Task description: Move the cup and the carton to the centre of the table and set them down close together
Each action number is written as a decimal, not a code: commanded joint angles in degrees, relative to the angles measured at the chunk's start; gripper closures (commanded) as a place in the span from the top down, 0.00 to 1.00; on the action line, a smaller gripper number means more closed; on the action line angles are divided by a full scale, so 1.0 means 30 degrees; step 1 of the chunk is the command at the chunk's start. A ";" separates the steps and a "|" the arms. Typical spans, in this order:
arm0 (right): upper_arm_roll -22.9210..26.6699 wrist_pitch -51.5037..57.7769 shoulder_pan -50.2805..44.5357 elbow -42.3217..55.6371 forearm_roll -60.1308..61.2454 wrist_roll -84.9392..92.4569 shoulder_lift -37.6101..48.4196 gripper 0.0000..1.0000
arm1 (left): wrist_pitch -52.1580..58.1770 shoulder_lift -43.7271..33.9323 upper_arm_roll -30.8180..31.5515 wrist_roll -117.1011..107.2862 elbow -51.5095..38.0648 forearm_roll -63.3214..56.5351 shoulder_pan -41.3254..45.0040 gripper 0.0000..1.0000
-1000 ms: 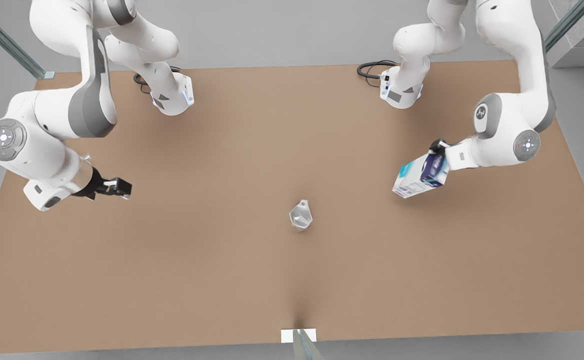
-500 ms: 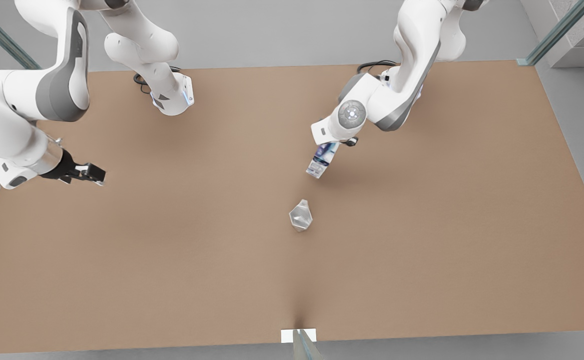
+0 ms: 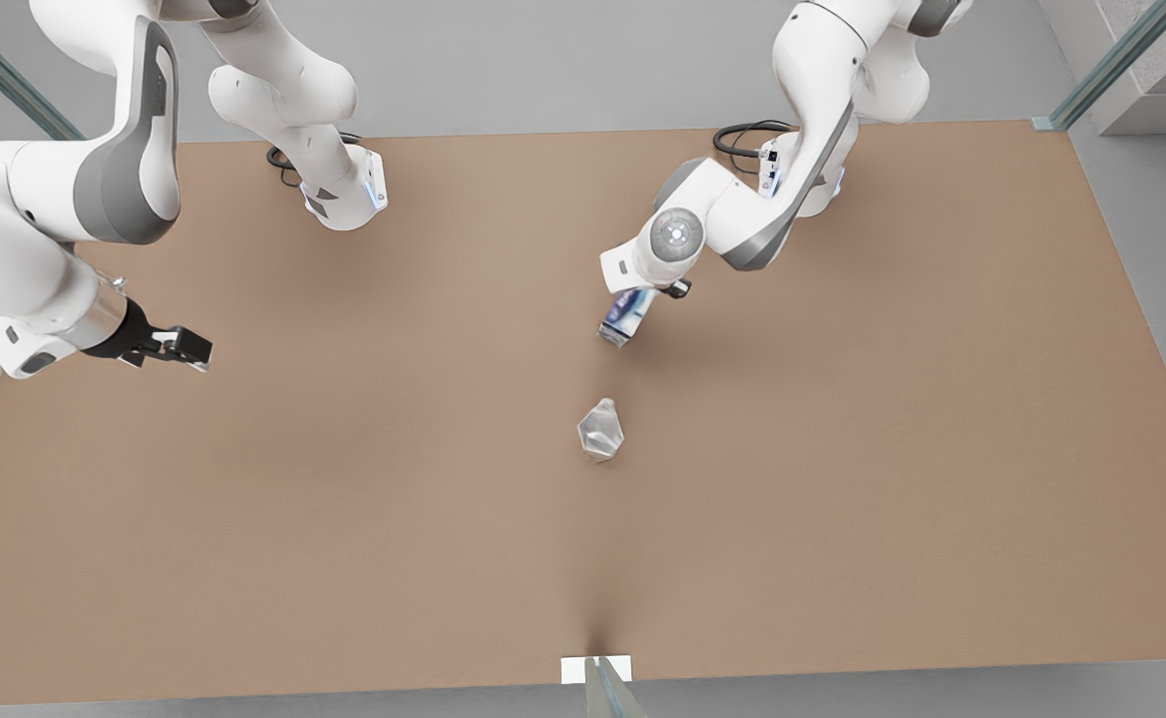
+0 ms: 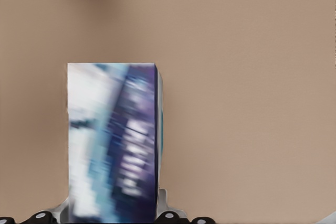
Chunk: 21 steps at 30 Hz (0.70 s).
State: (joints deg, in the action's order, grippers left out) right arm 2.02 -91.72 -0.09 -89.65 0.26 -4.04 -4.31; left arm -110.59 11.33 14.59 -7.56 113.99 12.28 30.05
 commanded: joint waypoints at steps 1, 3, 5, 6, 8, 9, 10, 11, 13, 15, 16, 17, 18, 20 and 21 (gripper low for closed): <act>0.0000 -0.0012 -0.0027 0.0000 0.0000 0.0000 0.0001 1.00 | -0.0020 -0.0055 0.0002 0.0000 0.0000 0.0008 0.0003 1.00; 0.0000 -0.0012 -0.0027 0.0000 0.0000 -0.0029 -0.0028 1.00 | 0.0009 -0.0056 0.0002 0.0000 0.0000 0.0008 0.0003 1.00; 0.0000 -0.0011 -0.0027 0.0000 0.0000 0.0000 0.0001 1.00 | 0.0389 -0.0260 0.0002 -0.0029 -0.0030 0.0009 0.0003 1.00; 0.0000 -0.0012 -0.0027 0.0000 0.0000 -0.0029 0.0001 1.00 | 0.1354 -0.0641 0.0002 -0.0204 -0.0059 0.0008 0.0003 1.00; 0.0000 -0.0012 -0.0027 0.0000 0.0000 -0.0029 0.0001 1.00 | 0.2761 -0.1373 0.0031 -0.0965 -0.0234 0.0096 0.0003 1.00; 0.0000 -0.0012 -0.0027 0.0000 0.0000 -0.0029 0.0001 1.00 | 0.4576 -0.1637 -0.0027 -0.1172 -0.0878 0.0009 0.0003 1.00; 0.0000 -0.0012 -0.0027 0.0000 0.0000 -0.0029 0.0001 1.00 | 0.7593 -0.2136 -0.0904 -0.1143 -0.2165 -0.0254 0.0003 1.00; 0.0000 -0.0012 -0.0027 0.0000 0.0000 -0.0029 0.0001 1.00 | 1.0086 -0.2078 -0.2427 -0.1143 -0.4276 -0.1632 -0.0348 1.00; 0.0000 -0.0012 -0.0027 0.0000 0.0000 -0.0029 0.0031 1.00 | 1.0205 -0.1756 -0.5271 -0.1113 -0.6415 -0.1691 -0.1637 1.00; 0.0000 0.0047 0.0002 0.0000 0.0000 -0.0029 0.0031 1.00 | 1.0175 -0.0761 -0.6707 -0.1143 -0.8201 -0.1603 -0.3449 1.00; 0.0000 0.0047 0.0002 0.0000 0.0000 -0.0029 0.0060 1.00 | 0.9971 -0.0554 -0.6765 -0.1143 -0.8759 -0.1632 -0.4418 1.00; 0.0000 0.0076 -0.0027 0.0000 0.0000 -0.0029 0.0060 1.00 | 0.9737 -0.0088 -0.6795 -0.1113 -0.9255 -0.1691 -0.5181 1.00; 0.0000 0.0106 0.0002 0.0000 0.0000 -0.0029 0.0060 1.00 | 0.9386 0.0676 -0.6795 -0.0909 -0.9903 -0.3297 -0.5534 1.00; 0.0000 0.0106 -0.0027 0.0030 0.0000 -0.0029 0.0060 1.00 | 0.8359 0.0911 -0.6825 0.0027 -0.9903 -0.3536 -0.6676 1.00; 0.0000 0.0106 -0.0027 0.0030 0.0000 -0.0058 0.0060 1.00 | 0.8359 0.1028 -0.6825 0.0703 -0.9903 -0.3917 -0.6735 1.00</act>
State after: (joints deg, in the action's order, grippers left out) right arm 2.02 -91.41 -0.20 -89.51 0.26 -4.38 -4.10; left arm -85.44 14.41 -5.85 -5.46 84.29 3.27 9.98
